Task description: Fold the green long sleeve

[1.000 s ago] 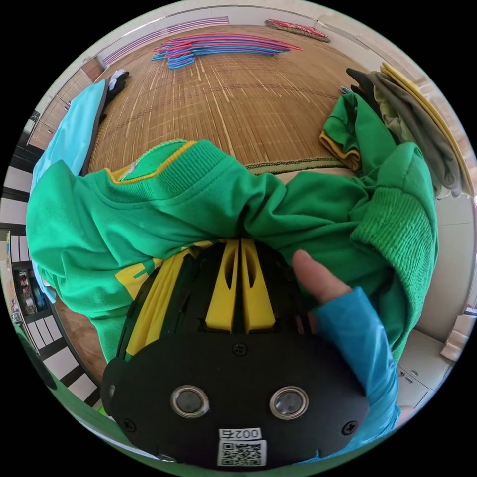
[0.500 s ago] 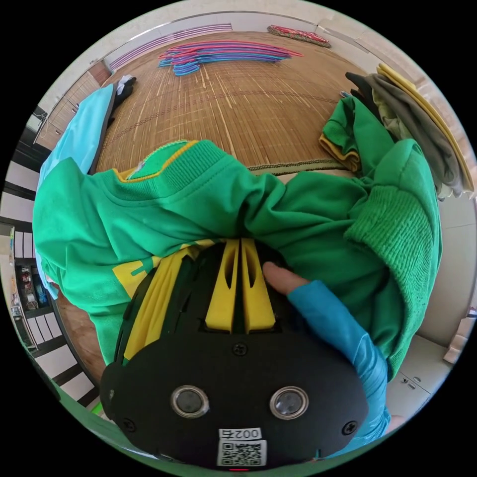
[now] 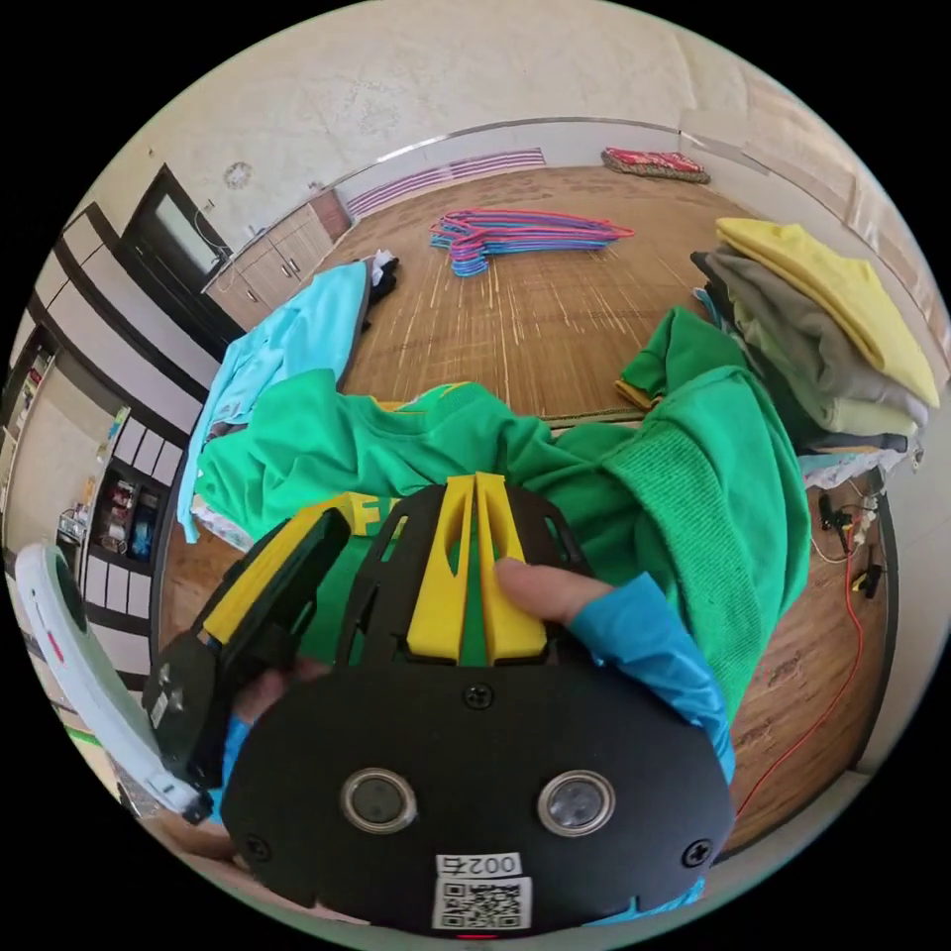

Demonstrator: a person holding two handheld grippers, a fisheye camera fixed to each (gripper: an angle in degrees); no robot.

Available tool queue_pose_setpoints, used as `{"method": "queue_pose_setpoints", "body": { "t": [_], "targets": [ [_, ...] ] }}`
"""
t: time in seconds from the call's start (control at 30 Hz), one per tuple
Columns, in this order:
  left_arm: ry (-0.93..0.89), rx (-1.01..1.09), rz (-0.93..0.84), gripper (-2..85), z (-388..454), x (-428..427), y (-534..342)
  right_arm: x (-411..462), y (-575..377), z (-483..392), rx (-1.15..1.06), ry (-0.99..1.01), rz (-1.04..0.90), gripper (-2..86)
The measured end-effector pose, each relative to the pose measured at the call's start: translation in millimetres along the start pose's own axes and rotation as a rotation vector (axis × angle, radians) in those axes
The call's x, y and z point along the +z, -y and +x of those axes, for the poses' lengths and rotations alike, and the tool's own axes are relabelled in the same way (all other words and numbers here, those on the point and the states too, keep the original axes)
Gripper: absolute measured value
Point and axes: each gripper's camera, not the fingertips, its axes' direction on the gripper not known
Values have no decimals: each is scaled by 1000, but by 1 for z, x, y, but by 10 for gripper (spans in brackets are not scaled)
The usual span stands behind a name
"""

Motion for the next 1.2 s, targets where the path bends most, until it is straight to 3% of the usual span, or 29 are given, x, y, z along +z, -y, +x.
{"method": "queue_pose_setpoints", "body": {
  "t": [0.1, 0.23, 0.3, 0.53, 0.73, 0.93, 1.2],
  "targets": [
    [-2, -23, -13, -10, -15, -19, -2, -35, -23, 21, -59, 122, 102, -10],
    [-5, 112, -13, -10, -27, -45, -5, -67, -56, 28, -336, -63, 227, -10],
    [6, 173, -30, -10, -34, -54, -9, -74, -69, 33, -368, -79, 241, -10],
    [-18, 186, -208, -9, -80, -73, -35, -85, -103, 74, -387, 169, 77, -9],
    [-36, 173, -252, -2, -104, -81, -53, -86, -120, 110, -311, 280, -14, -9],
    [-3, 113, -267, 42, -111, -83, -53, -97, -143, 96, -435, 5, 55, -9],
    [-97, 65, -194, 71, -131, -108, -46, -113, -139, 102, -499, -190, 37, -8]
  ]
}}
